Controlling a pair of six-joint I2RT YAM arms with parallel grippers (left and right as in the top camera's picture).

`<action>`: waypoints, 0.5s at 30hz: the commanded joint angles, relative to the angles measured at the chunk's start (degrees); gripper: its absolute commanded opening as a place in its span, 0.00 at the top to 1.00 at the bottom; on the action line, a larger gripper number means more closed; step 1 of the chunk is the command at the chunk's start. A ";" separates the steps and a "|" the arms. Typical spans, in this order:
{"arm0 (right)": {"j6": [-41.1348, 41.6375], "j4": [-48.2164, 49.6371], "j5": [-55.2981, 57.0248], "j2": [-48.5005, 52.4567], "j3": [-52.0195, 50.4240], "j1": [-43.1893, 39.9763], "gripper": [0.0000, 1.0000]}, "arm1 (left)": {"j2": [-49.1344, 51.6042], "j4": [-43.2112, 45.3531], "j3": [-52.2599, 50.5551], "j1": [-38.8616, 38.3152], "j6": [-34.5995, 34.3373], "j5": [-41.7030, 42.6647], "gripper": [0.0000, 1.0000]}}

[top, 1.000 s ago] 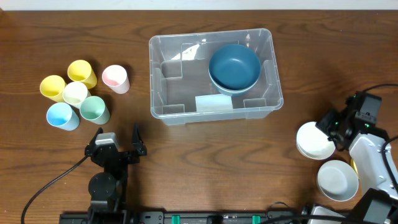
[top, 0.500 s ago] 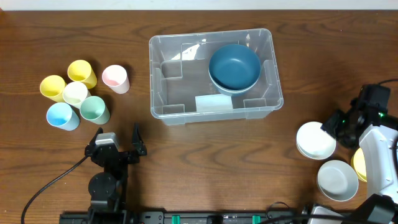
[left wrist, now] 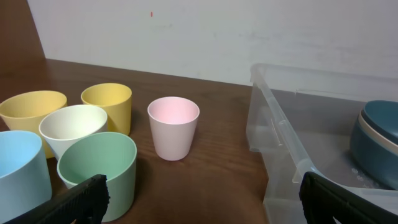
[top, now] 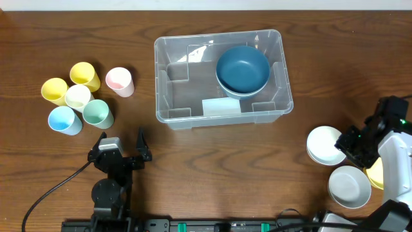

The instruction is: Pack container

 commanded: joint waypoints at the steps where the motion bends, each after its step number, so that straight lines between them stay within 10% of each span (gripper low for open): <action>1: -0.66 0.44 0.13 -0.55 0.83 -2.36 0.56 | 0.02 -1.33 -1.66 0.17 0.13 -0.07 0.02; 15: -0.85 6.12 0.39 -0.52 -3.32 -3.34 0.55 | 0.02 -1.33 -1.66 0.17 0.15 -0.07 0.02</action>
